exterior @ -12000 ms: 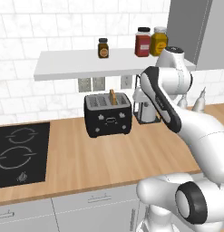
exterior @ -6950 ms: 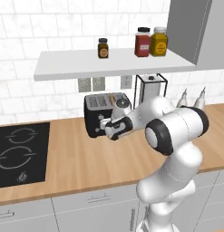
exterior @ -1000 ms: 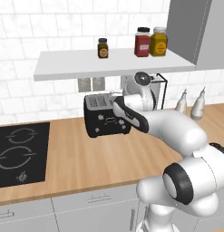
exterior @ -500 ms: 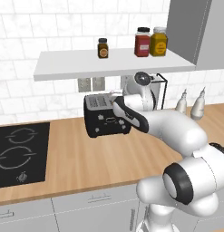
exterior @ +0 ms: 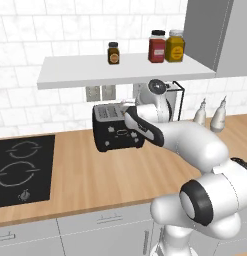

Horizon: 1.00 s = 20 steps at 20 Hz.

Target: Start the toaster. Once the lever pops up, take the bread to the plate on the dining counter.

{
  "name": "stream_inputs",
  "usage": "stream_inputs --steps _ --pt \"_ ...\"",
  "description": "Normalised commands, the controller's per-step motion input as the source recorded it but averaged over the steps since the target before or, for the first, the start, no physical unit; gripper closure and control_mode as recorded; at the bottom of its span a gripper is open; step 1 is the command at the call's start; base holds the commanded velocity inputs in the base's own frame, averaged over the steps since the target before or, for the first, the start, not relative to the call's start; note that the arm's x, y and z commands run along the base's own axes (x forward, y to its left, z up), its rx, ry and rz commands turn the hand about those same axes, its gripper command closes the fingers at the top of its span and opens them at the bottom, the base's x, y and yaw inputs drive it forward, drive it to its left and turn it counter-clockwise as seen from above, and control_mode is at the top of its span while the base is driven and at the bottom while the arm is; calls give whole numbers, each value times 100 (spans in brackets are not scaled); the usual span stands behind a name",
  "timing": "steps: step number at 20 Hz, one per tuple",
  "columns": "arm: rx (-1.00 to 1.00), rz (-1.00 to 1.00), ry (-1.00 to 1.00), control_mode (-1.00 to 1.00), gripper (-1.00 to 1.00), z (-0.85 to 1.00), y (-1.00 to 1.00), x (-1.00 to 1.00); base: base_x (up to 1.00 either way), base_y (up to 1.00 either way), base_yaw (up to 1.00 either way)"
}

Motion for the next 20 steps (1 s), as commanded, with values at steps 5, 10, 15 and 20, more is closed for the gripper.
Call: stream_inputs --steps 5,10,15,20 --pt "0 0 0 -100 -100 0 0 0 0 0 0" --pt "0 0 0 -100 -100 0 0 0 0 0 0" --pt "0 0 0 -100 -100 0 0 0 0 0 0" --pt "0 0 0 -100 -100 0 0 0 0 0 0"
